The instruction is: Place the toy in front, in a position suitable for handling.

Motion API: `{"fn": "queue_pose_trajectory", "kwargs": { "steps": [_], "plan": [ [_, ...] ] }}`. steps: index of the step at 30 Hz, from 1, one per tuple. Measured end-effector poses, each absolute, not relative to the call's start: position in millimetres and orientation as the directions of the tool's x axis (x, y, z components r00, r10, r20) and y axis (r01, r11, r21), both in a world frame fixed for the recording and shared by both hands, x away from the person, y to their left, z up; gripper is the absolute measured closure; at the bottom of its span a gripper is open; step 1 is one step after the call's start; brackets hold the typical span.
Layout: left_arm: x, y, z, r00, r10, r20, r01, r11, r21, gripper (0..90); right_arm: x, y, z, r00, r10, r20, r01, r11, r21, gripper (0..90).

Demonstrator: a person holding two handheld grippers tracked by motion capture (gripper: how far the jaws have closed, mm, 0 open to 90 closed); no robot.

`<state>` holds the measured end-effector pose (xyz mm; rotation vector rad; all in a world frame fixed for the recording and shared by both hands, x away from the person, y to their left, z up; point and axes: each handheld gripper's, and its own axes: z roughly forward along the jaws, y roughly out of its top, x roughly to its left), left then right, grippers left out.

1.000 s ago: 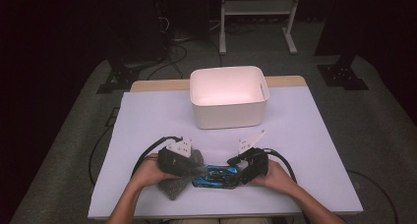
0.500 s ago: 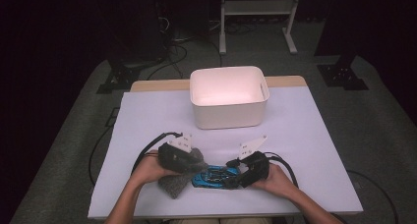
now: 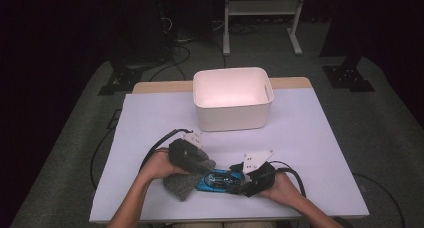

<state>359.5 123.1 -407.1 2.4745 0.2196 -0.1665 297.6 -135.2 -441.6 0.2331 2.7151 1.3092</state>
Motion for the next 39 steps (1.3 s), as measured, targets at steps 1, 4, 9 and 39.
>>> {"fn": "queue_pose_trajectory", "kwargs": {
  "steps": [1,4,9,39],
  "plan": [
    [359,122,-409,0.977,0.112,-0.184,0.2,-0.783,0.588,62.1,297,-135,-441,-0.981,0.188,-0.047,0.08,0.615,0.785,36.3],
    [357,121,-408,0.98,0.1,-0.173,0.185,-0.785,0.591,65.5,295,-136,-441,-0.98,0.188,-0.059,0.07,0.613,0.787,36.4],
    [348,122,-404,0.989,0.087,-0.122,0.144,-0.783,0.606,67.8,292,-138,-443,-0.977,0.195,-0.085,0.051,0.603,0.796,36.3],
    [310,137,-389,0.998,0.02,-0.056,0.054,-0.721,0.691,70.9,301,-122,-444,-0.987,0.082,0.136,0.158,0.623,0.766,38.8]
  ]
}}
